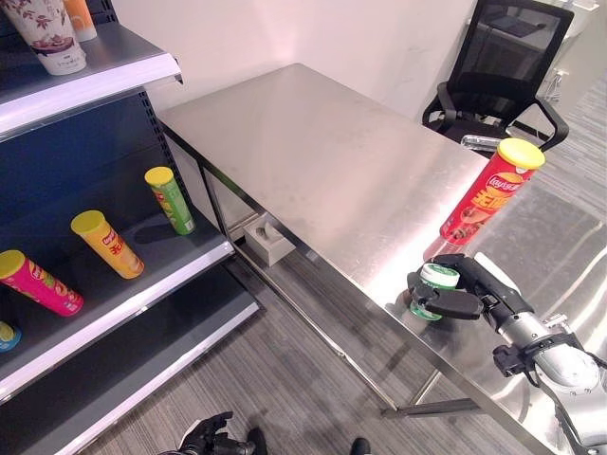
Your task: Put the goods on the table back onto the shelves and tidy them up.
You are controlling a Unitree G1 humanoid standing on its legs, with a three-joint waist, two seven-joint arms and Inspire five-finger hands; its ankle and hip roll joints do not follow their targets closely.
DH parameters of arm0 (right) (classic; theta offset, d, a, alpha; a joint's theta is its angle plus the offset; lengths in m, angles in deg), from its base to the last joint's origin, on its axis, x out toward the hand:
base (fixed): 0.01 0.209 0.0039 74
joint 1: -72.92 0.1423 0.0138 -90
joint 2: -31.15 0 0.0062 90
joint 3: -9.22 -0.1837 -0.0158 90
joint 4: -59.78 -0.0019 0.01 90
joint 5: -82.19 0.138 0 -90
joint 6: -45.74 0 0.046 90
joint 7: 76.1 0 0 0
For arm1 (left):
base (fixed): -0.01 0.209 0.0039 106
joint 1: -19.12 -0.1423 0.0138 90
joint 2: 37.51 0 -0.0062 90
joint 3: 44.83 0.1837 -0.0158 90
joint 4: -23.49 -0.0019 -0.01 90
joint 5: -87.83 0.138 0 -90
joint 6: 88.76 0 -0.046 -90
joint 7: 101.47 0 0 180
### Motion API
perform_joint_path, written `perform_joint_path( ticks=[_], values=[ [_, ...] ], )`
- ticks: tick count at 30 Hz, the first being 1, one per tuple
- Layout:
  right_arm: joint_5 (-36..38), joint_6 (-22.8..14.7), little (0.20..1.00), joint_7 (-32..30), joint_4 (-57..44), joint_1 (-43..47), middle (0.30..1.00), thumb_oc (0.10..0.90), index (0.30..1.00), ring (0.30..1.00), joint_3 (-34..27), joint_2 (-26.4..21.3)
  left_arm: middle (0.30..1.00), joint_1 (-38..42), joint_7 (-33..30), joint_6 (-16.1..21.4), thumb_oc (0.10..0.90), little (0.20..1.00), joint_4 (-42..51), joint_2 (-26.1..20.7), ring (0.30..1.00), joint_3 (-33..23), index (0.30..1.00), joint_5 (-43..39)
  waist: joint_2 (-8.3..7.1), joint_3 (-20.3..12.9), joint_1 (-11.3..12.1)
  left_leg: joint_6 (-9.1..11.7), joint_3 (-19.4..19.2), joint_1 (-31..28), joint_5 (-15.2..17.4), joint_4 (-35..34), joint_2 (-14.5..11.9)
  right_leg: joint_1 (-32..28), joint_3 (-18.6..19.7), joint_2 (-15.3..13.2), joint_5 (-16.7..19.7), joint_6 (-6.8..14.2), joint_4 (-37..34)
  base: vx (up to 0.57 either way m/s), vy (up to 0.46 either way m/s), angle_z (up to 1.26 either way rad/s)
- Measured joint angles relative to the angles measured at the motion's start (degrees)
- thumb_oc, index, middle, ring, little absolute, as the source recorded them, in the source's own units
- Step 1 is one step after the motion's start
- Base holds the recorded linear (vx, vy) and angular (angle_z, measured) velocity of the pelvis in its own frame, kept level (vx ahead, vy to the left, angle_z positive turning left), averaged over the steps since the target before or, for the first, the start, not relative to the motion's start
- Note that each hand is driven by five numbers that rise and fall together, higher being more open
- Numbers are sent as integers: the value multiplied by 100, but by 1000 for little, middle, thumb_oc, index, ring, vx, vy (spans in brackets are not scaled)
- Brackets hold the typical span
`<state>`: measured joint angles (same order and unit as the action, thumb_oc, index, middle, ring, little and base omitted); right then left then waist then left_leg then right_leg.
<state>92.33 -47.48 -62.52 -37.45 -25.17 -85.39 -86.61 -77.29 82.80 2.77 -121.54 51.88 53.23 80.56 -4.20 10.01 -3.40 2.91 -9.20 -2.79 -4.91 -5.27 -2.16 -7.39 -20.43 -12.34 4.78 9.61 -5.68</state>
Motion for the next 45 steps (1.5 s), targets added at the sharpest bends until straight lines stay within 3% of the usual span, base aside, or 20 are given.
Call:
perform_joint_path(
  ticks=[12, 14, 15, 16, 18, 20, 23, 25, 28, 30, 31, 34, 35, 36, 38, 39, 40, 41, 42, 45],
  values=[
    [-8, 5, 300, -2, -27, 237, 300, 400, 300, 300, 53, -2, 900, -1, 0, -1, 800, 900, 25, 0, 900, -9, 900, -5, -3, 0, 185, -4, 33, -17, -14, 1, -8, -58, -25, 12, 0, 0, 34, -5, -43, 1],
    [-26, 201, 300, -93, -23, 1049, 300, 400, 300, 300, 460, 5, 900, -24, -27, 15, 800, 900, -28, 2, 900, -47, 900, -70, 2, -1, 197, -7, 71, 9, -23, 15, -19, -124, -110, 39, -4, -5, 35, -29, -151, 5],
    [-137, 382, 300, -393, -15, 1956, 300, 400, 300, 300, 1039, -10, 900, 23, -58, -7, 800, 900, -99, 36, 900, -142, 900, -124, 14, 2, 173, 10, 106, 16, -32, 69, -52, -163, -137, 79, -2, -11, 34, -4, -17, 33],
    [-138, 250, 300, -559, -66, 2532, 300, 400, 300, 300, 1365, -58, 900, 135, -123, -3, 800, 900, -77, 60, 900, -125, 900, -174, 30, -13, 151, 65, 238, 31, -49, 81, -96, -183, -228, 120, -25, -50, 28, 5, -101, 75],
    [-118, -333, 300, -700, -349, 3142, 300, 400, 300, 300, 1344, -7, 900, 181, -144, 111, 800, 900, 187, 50, 900, -143, 900, -261, 76, -19, 687, 137, 565, 202, -209, 12, -163, -263, -446, 268, -126, -119, 34, 1, -135, 83],
    [-142, -439, 300, -872, -272, 4392, 300, 400, 300, 300, 1832, -4, 900, 252, -277, 116, 800, 900, 220, 56, 900, -145, 900, -409, 70, -45, 1103, 218, 931, 260, -226, 14, -214, -407, -729, 385, -283, -207, 34, 1, -71, 95],
    [-223, -722, 300, -931, -314, 4979, 300, 400, 300, 300, 1885, -46, 900, -4, -392, 50, 800, 900, 93, -85, 900, -188, 900, -601, -10, -43, 1531, 252, 1180, 394, -334, 19, -204, -489, -847, 460, -417, -233, 35, 21, -120, 76],
    [-234, -724, 300, -978, -237, 5043, 300, 400, 300, 300, 1989, -95, 900, -241, -498, 59, 800, 900, 111, -85, 900, -241, 900, -637, 11, -29, 1580, 248, 1466, 419, -396, 25, -116, -635, -1084, 450, -427, -226, 32, 6, -87, 72],
    [-254, -710, 300, -1003, -221, 5030, 300, 400, 300, 300, 2054, -141, 900, -292, -507, -13, 800, 900, 111, -111, 900, -251, 900, -731, 3, -11, 1585, 247, 1549, 492, -400, 21, -142, -583, -1045, 412, -430, -226, 34, -39, -60, 23],
    [-258, -719, 300, -1081, -39, 5091, 300, 400, 300, 300, 2096, -59, 900, -342, -511, 25, 800, 900, 120, -78, 900, -253, 900, -750, 70, 40, 1687, 245, 1640, 685, -454, 151, -57, -601, -1177, 485, -438, -215, 41, -36, -70, 37],
    [-259, -651, 300, -1213, 33, 5108, 300, 400, 300, 300, 2097, -320, 900, -174, -499, 126, 800, 900, 210, 27, 900, -249, 900, -850, 207, 120, 1722, 350, 1918, 807, -540, 126, -42, -601, -1376, 534, -539, -215, 34, 24, -38, 87],
    [-265, -625, 300, -1218, 20, 5103, 300, 400, 300, 300, 2160, -410, 900, -32, -518, 74, 800, 900, 169, 26, 900, -260, 900, -854, 305, 220, 1842, 363, 1638, 928, -502, 30, -273, -564, -1542, 626, -562, -275, 38, -65, 118, 54],
    [-284, -659, 300, -1231, 9, 5075, 300, 400, 300, 300, 2165, -454, 900, -76, -515, 61, 800, 900, 114, 28, 900, -255, 900, -852, 331, 252, 1858, 323, 1221, 1027, -456, -7, -306, -606, -1679, 601, -539, -276, 44, -8, 136, 39],
    [-318, -664, 300, -1272, -20, 5046, 300, 400, 300, 300, 2156, -540, 900, -68, -509, 63, 800, 900, 117, 44, 900, -268, 900, -853, 310, 287, 1781, 252, 529, 1053, -376, 11, -453, -642, -1921, 526, -533, -274, 43, 28, 121, 64],
    [-472, -630, 300, -1317, -46, 4918, 300, 400, 300, 300, 2011, -596, 900, -96, -505, 58, 800, 900, -29, 91, 900, -381, 900, -844, 292, 322, 1617, 291, -257, 1009, -342, 246, -617, -778, -2169, 336, -502, -220, 42, 85, 179, 82],
    [-496, -629, 300, -1371, -49, 4877, 300, 400, 300, 300, 1952, -588, 900, -180, -520, 59, 800, 900, -29, 90, 900, -387, 900, -842, 326, 311, 1479, 207, -251, 988, -625, 199, -570, -874, -2207, 313, -507, -167, 43, 95, 181, 69],
    [-498, -609, 300, -1406, -47, 4844, 300, 400, 300, 300, 1868, -468, 900, -144, -514, 59, 800, 900, -57, 16, 900, -399, 900, -837, 184, 312, 1485, 53, -253, 985, -639, 193, -300, -904, -2182, 103, -472, -192, 56, 129, 245, 56],
    [-499, -602, 300, -1411, -47, 4844, 300, 400, 300, 300, 1853, -411, 900, -93, -511, 47, 800, 900, -108, 19, 900, -413, 900, -835, 141, 322, 1482, -46, -208, 968, -630, 202, -206, -943, -2187, -3, -435, -208, 96, 98, 198, 47],
    [-505, -596, 300, -1409, -46, 4843, 300, 400, 300, 300, 1855, -385, 900, -23, -507, 50, 800, 900, -94, 22, 900, -411, 900, -834, 138, 321, 1473, -142, -123, 938, -631, 208, -73, -1003, -2198, -93, -314, -336, 133, 126, 283, 45],
    [-513, -555, 300, -1412, -45, 4899, 300, 400, 300, 300, 1865, -301, 900, 93, -500, 62, 800, 900, -44, -14, 900, -386, 900, -828, 84, 315, 1543, -311, -62, 785, -512, 199, 147, -1121, -2197, -310, -76, -412, 244, 79, 226, 28]
  ],
)
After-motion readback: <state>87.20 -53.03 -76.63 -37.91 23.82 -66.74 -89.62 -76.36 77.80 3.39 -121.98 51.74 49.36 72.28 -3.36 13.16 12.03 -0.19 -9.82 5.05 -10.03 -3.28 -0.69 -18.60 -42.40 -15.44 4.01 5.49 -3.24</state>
